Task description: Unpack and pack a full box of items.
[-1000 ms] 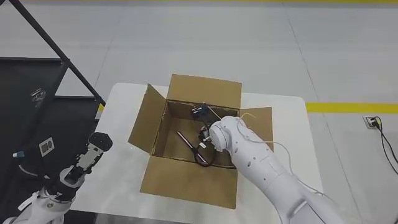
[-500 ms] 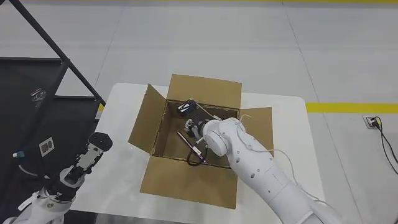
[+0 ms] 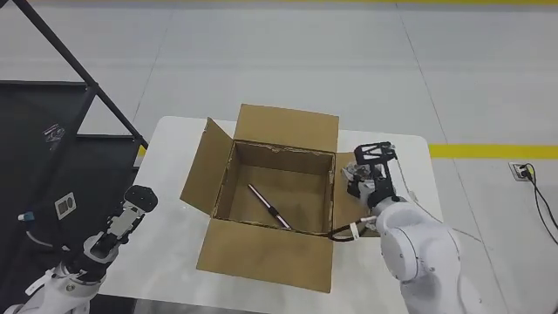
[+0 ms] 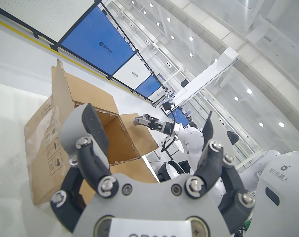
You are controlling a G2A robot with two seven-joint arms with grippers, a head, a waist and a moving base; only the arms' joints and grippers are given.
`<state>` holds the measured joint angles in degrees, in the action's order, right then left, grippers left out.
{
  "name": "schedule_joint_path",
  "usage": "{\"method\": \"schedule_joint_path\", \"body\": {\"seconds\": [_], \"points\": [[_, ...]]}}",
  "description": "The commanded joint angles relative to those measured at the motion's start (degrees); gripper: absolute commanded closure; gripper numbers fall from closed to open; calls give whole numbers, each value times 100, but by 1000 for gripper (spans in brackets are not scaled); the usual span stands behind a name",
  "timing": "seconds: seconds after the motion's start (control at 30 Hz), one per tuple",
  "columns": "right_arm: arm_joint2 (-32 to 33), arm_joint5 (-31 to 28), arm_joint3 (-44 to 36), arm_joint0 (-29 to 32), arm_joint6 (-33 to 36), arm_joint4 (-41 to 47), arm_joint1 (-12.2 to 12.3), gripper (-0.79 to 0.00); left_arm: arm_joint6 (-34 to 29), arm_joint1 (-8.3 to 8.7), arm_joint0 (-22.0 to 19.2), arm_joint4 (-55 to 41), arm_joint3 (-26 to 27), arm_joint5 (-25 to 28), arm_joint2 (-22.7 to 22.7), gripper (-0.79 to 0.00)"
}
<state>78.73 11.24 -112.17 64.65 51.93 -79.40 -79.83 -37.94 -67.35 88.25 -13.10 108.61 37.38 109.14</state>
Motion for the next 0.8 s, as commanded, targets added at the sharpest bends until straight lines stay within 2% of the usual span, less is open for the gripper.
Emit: {"method": "schedule_joint_path", "body": {"seconds": [0.0, 0.07, 0.17, 0.4, 0.5, 0.73, 0.77], "points": [[354, 177, 96, 151, -49, 62, 15, 0, 0, 0, 0, 0, 0, 0, 0, -785], [565, 301, 389, 86, 24, 115, 25, 0, 0, 0, 0, 0, 0, 0, 0, -785], [841, 433, 1272, -316, 209, 254, 39, 0, 0, 0, 0, 0, 0, 0, 0, -785], [1336, -20, 3621, -1377, -240, 1021, 93, 0, 0, 0, 0, 0, 0, 0, 0, -785], [1377, -31, 4362, -1725, -319, 922, 127, 0, 0, 0, 0, 0, 0, 0, 0, -785], [1307, -29, 5171, -2190, -434, 806, 164, 0, 0, 0, 0, 0, 0, 0, 0, -785], [1285, -17, 5215, -2227, -420, 780, 167, -43, 0, 0, 0, 0, 0, 0, 0, -785]]}}
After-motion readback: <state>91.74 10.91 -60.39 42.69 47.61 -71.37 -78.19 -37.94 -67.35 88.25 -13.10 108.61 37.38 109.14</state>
